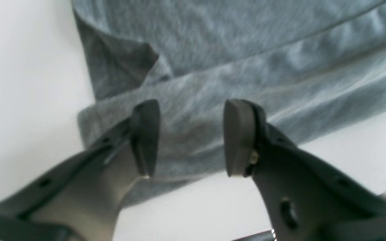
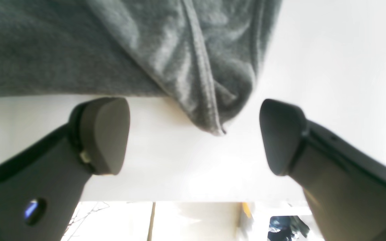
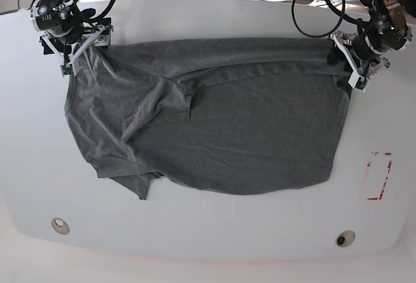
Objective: Fold the T-shirt properly
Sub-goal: 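Move the right gripper back to the folded shirt edge, then release the shirt edge with the right gripper and pull it outward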
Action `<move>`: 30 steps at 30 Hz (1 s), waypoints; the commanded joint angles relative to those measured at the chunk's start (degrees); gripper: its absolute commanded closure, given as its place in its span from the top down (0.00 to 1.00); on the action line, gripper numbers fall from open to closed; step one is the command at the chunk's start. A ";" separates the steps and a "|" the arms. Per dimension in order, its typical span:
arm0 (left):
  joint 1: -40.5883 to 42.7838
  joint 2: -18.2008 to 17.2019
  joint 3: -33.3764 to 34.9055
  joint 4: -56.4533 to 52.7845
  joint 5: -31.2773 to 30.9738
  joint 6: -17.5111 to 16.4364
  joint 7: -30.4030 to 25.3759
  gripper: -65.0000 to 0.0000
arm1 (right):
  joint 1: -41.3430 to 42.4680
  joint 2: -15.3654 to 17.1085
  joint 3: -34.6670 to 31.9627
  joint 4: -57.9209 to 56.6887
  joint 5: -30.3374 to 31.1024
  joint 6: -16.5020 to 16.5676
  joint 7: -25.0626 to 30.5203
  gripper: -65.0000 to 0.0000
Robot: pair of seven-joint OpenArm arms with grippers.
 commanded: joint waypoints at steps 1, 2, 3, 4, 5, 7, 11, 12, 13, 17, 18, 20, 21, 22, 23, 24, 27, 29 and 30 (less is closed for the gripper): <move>-0.49 -0.56 0.78 -1.11 2.37 -0.06 -1.77 0.38 | 0.03 0.39 0.07 1.28 0.54 -0.05 0.54 0.90; -0.49 -0.56 1.13 -2.35 3.34 -0.06 -2.12 0.38 | 0.12 0.39 0.07 1.20 0.54 -0.05 0.54 0.90; -0.58 -0.56 1.13 -3.31 3.95 -0.06 -2.38 0.38 | 0.21 0.39 0.07 1.20 0.54 -0.05 0.54 0.90; -0.58 -0.56 1.13 -4.63 4.57 -0.06 -2.82 0.38 | 0.29 0.39 0.07 1.11 0.54 -0.05 0.62 0.90; -0.75 -0.56 1.13 -5.42 4.92 -0.06 -3.17 0.38 | 0.29 0.39 0.07 1.02 0.36 -0.05 0.80 0.90; -1.72 -0.65 1.13 -7.00 5.45 -0.06 -3.79 0.38 | 0.47 0.39 0.07 0.84 -0.16 -0.05 1.06 0.90; -1.98 -1.00 1.04 -8.85 5.36 -0.06 -3.88 0.38 | 1.35 0.56 -0.02 0.14 -1.31 -0.05 2.12 0.90; -1.98 -1.00 0.87 -9.03 5.27 -0.06 -3.96 0.38 | 1.61 0.74 -0.02 0.05 -1.83 -0.05 2.47 0.90; -1.98 -1.00 0.87 -9.11 5.27 -0.06 -3.96 0.38 | 1.79 0.82 0.07 -0.03 -2.36 -0.05 2.56 0.90; -1.98 -1.09 0.87 -9.20 5.27 -0.06 -3.96 0.38 | 2.14 1.44 -0.11 -1.62 -4.29 -0.05 2.65 0.90; -1.98 -1.09 0.87 -9.11 5.27 -0.06 -3.88 0.38 | 2.40 1.44 -0.11 -2.14 -4.47 -0.05 2.65 0.90; -1.98 -1.09 0.87 -9.11 5.27 -0.06 -3.79 0.38 | 3.02 1.53 -0.02 -3.38 -4.47 -0.05 2.65 0.90; -1.98 -1.09 0.87 -9.11 5.27 -0.06 -3.79 0.38 | 3.11 1.70 -0.02 -3.82 -4.56 -0.05 2.73 0.90; -1.98 -1.09 0.87 -9.11 5.27 -0.06 -3.79 0.38 | 3.20 2.23 -0.02 -4.52 -4.56 -0.05 2.73 0.90; -1.98 -1.09 0.87 -9.11 5.27 -0.06 -3.79 0.38 | 3.20 2.58 -0.02 -5.13 -4.47 -0.05 2.73 0.90; -1.89 -1.09 0.87 -9.11 5.27 -0.06 -3.79 0.38 | 3.28 2.93 -0.02 -5.92 -4.38 -0.05 3.00 0.90; -1.89 -1.09 0.87 -9.11 5.27 -0.06 -3.79 0.38 | 3.28 3.11 -0.02 -8.21 -4.47 -0.05 5.46 0.89; -1.89 -1.09 0.78 -9.11 5.27 -0.06 -3.79 0.38 | 3.28 3.29 -0.02 -9.53 -4.56 -0.05 7.31 0.87; -1.89 -1.09 0.78 -9.20 5.27 -0.06 -3.79 0.38 | 3.28 3.55 -0.02 -10.23 -4.56 -0.05 8.18 0.85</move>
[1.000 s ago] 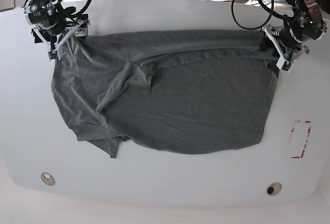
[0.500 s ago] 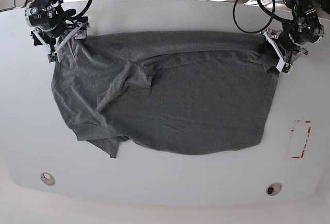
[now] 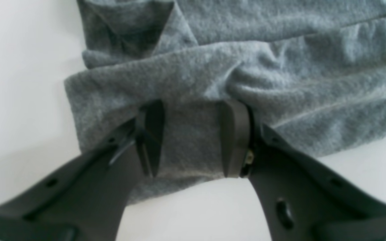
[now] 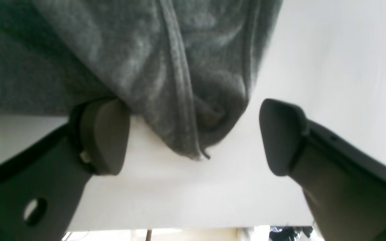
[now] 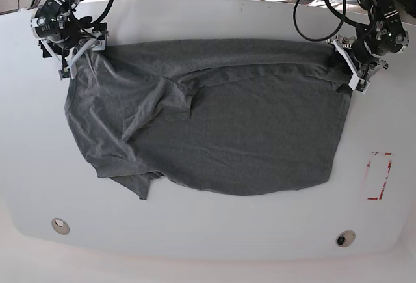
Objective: Fold the T-shirt properly
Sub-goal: 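Release the shirt edge with the right gripper and pull it outward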
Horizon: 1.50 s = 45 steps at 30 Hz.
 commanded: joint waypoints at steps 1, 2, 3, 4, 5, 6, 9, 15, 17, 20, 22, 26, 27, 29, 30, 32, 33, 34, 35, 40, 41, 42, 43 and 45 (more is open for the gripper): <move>0.49 -0.45 -0.18 -0.07 1.27 -0.03 2.38 0.38 | 0.29 1.24 0.20 -0.62 0.21 -0.07 3.01 0.83; 0.49 -0.45 -0.18 -0.07 1.27 -0.03 2.38 0.38 | 0.29 2.03 0.11 -1.23 0.21 -0.07 3.18 0.79; 0.49 -0.45 -0.18 -0.07 1.27 -0.03 2.38 0.38 | 0.29 2.64 0.11 -1.76 0.21 -0.07 3.18 0.76; 0.58 -0.45 -0.18 -0.07 1.27 -0.03 2.38 0.38 | 0.29 3.08 0.11 -2.11 0.21 -0.07 3.18 0.75; 0.58 -0.45 -0.18 -0.07 1.27 -0.03 2.38 0.38 | 0.29 3.52 0.20 -2.38 0.21 -0.07 3.18 0.73; 0.58 -0.45 -0.18 -0.15 1.27 -0.03 2.38 0.38 | 0.29 3.87 0.20 -2.55 0.21 -0.07 3.18 0.71; 0.58 -1.07 -0.18 -0.24 1.36 -0.03 2.29 0.38 | 0.29 5.54 0.20 -2.90 0.21 -0.07 3.18 0.70; 0.58 -1.86 -0.18 -0.33 1.36 -0.03 2.20 0.38 | 0.29 8.88 0.02 -2.99 0.21 -0.07 3.18 0.69; 0.58 -1.95 -0.18 -0.33 1.36 -0.03 2.20 0.38 | 0.29 9.85 -0.07 -3.17 0.21 -0.07 3.36 0.69; 0.58 -1.95 -0.18 -0.33 1.36 -0.03 2.20 0.38 | 1.26 11.26 -0.07 -4.22 0.21 -0.07 3.36 0.69; 0.58 -1.95 -0.18 -0.33 1.36 -0.03 2.20 0.38 | 2.14 12.31 -0.07 -5.98 0.21 -0.07 3.45 0.69; 0.58 -1.95 -0.18 -0.33 1.36 -0.03 2.20 0.38 | 3.37 15.39 -0.07 -10.38 0.38 -0.07 3.80 0.69; 0.58 -1.95 -0.18 -0.33 1.36 -0.03 2.20 0.38 | 3.54 15.92 -0.07 -10.99 0.38 -0.07 4.15 0.69; 0.58 -1.95 -0.18 -0.33 1.36 -0.03 2.20 0.38 | 3.81 17.15 -0.07 -12.13 0.47 -0.07 5.56 0.69; 0.58 -1.95 -0.10 -0.33 1.36 -0.03 2.29 0.38 | 3.81 17.50 -0.15 -12.49 0.47 -0.07 5.91 0.69; 0.58 -1.95 -0.10 -0.33 1.36 -0.03 2.29 0.38 | 3.89 18.38 -0.24 -12.84 0.47 -0.07 6.17 0.69; 0.58 -1.95 -0.10 -0.33 1.36 -0.03 2.29 0.38 | 3.89 18.91 -0.33 -12.84 0.47 -0.07 6.17 0.70; 0.58 -1.95 -0.10 -0.33 1.36 -0.03 2.29 0.38 | 4.16 19.61 -0.68 -12.84 0.47 -0.07 6.17 0.70; 0.58 -1.95 -0.10 -0.33 1.36 -0.03 2.29 0.38 | 4.25 20.14 -1.47 -12.84 0.47 -0.07 6.17 0.70; 0.58 -1.95 -0.10 -0.33 1.36 -0.03 2.38 0.38 | 3.89 24.00 -6.13 -12.66 0.56 -0.07 5.64 0.69; 0.58 -1.95 -0.10 -0.33 1.36 -0.03 2.38 0.38 | 3.89 24.44 -6.22 -12.40 0.56 -0.07 5.12 0.70; 0.58 -1.95 -0.10 -0.33 1.36 -0.03 2.38 0.38 | 3.89 24.88 -6.22 -12.05 0.56 -0.07 4.50 0.70; 0.58 -1.95 -0.10 -0.33 1.36 -0.03 2.38 0.38 | 3.81 24.97 -6.31 -11.78 0.56 -0.07 4.06 0.70; 0.58 -1.95 -0.10 -0.33 1.45 -0.03 2.38 0.38 | 3.81 25.41 -6.31 -10.55 0.56 -0.07 2.83 0.70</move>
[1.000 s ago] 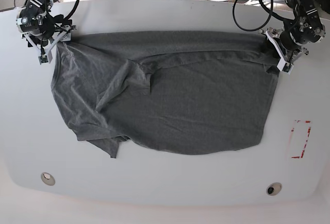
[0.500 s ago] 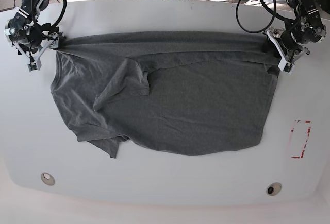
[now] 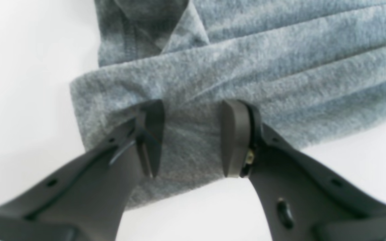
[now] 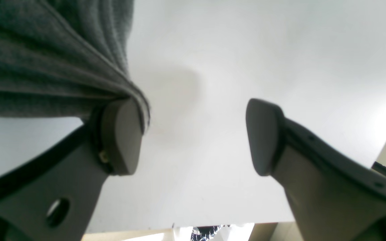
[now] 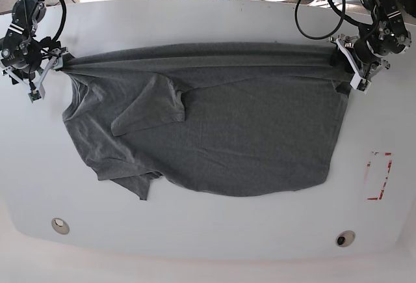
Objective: Fold the T-shirt properly
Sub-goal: 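Release the shirt edge with the right gripper and pull it outward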
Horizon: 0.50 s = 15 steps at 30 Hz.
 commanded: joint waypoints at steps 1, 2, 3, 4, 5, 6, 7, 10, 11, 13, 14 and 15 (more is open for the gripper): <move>0.40 -0.53 -0.12 0.06 1.91 0.18 2.14 0.38 | 0.18 2.22 0.69 2.70 -1.43 -0.21 -2.09 0.70; 0.40 -0.61 -0.12 0.06 1.91 0.18 2.14 0.38 | 0.18 2.31 0.69 3.40 -1.43 -0.21 -2.53 0.70; 0.40 -0.61 -0.12 0.06 1.91 0.18 2.14 0.38 | 0.09 2.57 0.69 3.75 -1.61 -0.21 -2.79 0.70; 0.40 -0.61 -0.12 0.06 1.91 0.18 2.14 0.38 | 0.09 3.45 0.69 4.28 -1.61 -0.21 -3.14 0.70; 0.40 -0.61 -0.12 0.15 1.91 0.18 2.14 0.38 | 0.09 3.98 0.69 4.46 -1.61 -0.21 -3.23 0.70; 0.40 -0.61 -0.12 0.15 1.91 0.18 2.14 0.38 | 0.09 4.68 0.69 4.54 -1.61 -0.21 -3.58 0.70; 0.40 -0.61 -0.12 0.15 1.91 0.18 2.14 0.38 | 0.18 5.30 0.69 4.54 -1.61 -0.21 -3.94 0.70; 0.40 -0.61 -0.12 0.15 1.91 0.18 2.14 0.38 | 0.44 6.79 0.69 4.54 -1.61 -0.21 -4.38 0.70; 0.40 -0.61 -0.12 0.15 1.91 0.18 2.14 0.38 | 0.44 7.14 0.69 4.54 -1.61 -0.21 -4.38 0.70; 0.40 -0.61 -0.12 0.15 1.91 0.18 2.14 0.38 | 0.35 7.76 0.69 4.54 -1.69 -0.21 -4.38 0.70; 0.40 -0.61 -0.12 0.15 1.91 0.18 2.14 0.38 | 0.27 8.11 0.69 4.54 -1.69 -0.21 -4.38 0.70; 0.40 -0.61 -0.12 0.15 1.91 0.18 2.14 0.38 | 0.27 8.29 0.60 4.54 -1.69 -0.21 -4.38 0.70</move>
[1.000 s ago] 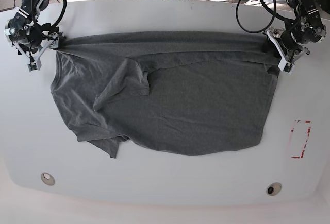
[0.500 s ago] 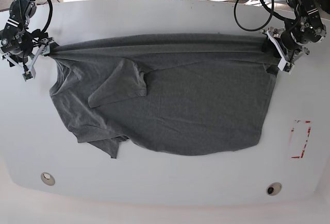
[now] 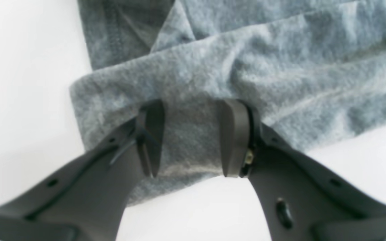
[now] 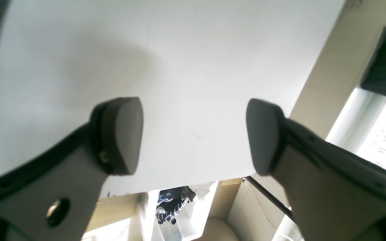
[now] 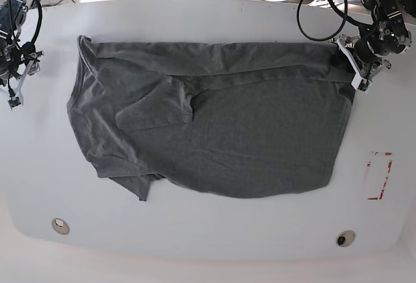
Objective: Fold the T-shirt properly
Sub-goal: 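Release the shirt edge with the right gripper and pull it outward, then grasp the folded shirt edge again with the right gripper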
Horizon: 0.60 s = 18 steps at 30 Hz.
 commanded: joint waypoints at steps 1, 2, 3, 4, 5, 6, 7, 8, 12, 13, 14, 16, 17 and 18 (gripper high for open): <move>0.40 -0.57 -0.12 0.15 1.32 0.29 2.14 0.38 | 0.31 1.36 0.07 1.02 0.29 -0.27 0.43 0.70; 0.40 -0.57 -0.12 0.15 1.32 0.29 2.14 0.38 | 0.31 1.45 0.07 1.02 0.29 -0.27 0.43 0.70; 0.40 -0.57 -0.12 0.24 1.32 0.29 2.14 0.38 | 0.31 1.53 0.07 1.11 0.38 -0.27 0.43 0.70; 0.40 -0.57 -0.12 0.33 1.32 0.29 2.22 0.38 | 0.31 1.53 0.07 1.11 0.47 -0.27 0.43 0.70; 0.49 -0.57 -0.12 0.42 1.32 0.29 2.22 0.38 | 0.31 1.53 0.07 1.20 0.47 -0.27 0.34 0.70; 0.49 -0.57 -0.12 0.42 1.32 0.29 2.22 0.38 | 0.48 1.53 0.07 1.29 0.56 -0.27 -0.01 0.70; 0.75 -0.57 -0.12 0.42 1.32 0.29 2.22 0.38 | 0.66 1.53 0.16 1.90 0.65 -0.27 -0.71 0.69; 0.75 -0.57 -0.12 0.42 1.32 0.29 2.22 0.38 | 0.75 1.45 0.16 2.52 0.65 -0.27 -1.33 0.69; 0.75 -0.57 -0.12 0.42 1.32 0.29 2.22 0.38 | 1.10 -2.42 0.16 8.06 1.70 -0.27 -5.46 0.69; 0.75 -0.57 -0.12 0.42 1.32 0.29 2.22 0.38 | 1.36 -3.48 0.16 9.64 2.49 -0.27 -6.69 0.69; 0.75 -0.57 -0.12 0.42 1.32 0.29 2.22 0.38 | 1.63 -4.80 0.16 11.66 3.55 -0.27 -8.53 0.69; 0.75 -0.57 -0.12 0.42 1.32 0.29 2.22 0.38 | 1.72 -6.91 0.25 14.56 5.04 -0.27 -11.35 0.69; 0.75 -0.57 -0.12 0.42 1.32 0.29 2.22 0.38 | 1.80 -8.22 0.25 15.71 5.57 -0.27 -12.67 0.69; 0.75 -0.57 -0.12 0.42 1.32 0.29 2.22 0.38 | 1.89 -9.81 0.34 16.76 6.27 -0.27 -13.33 0.69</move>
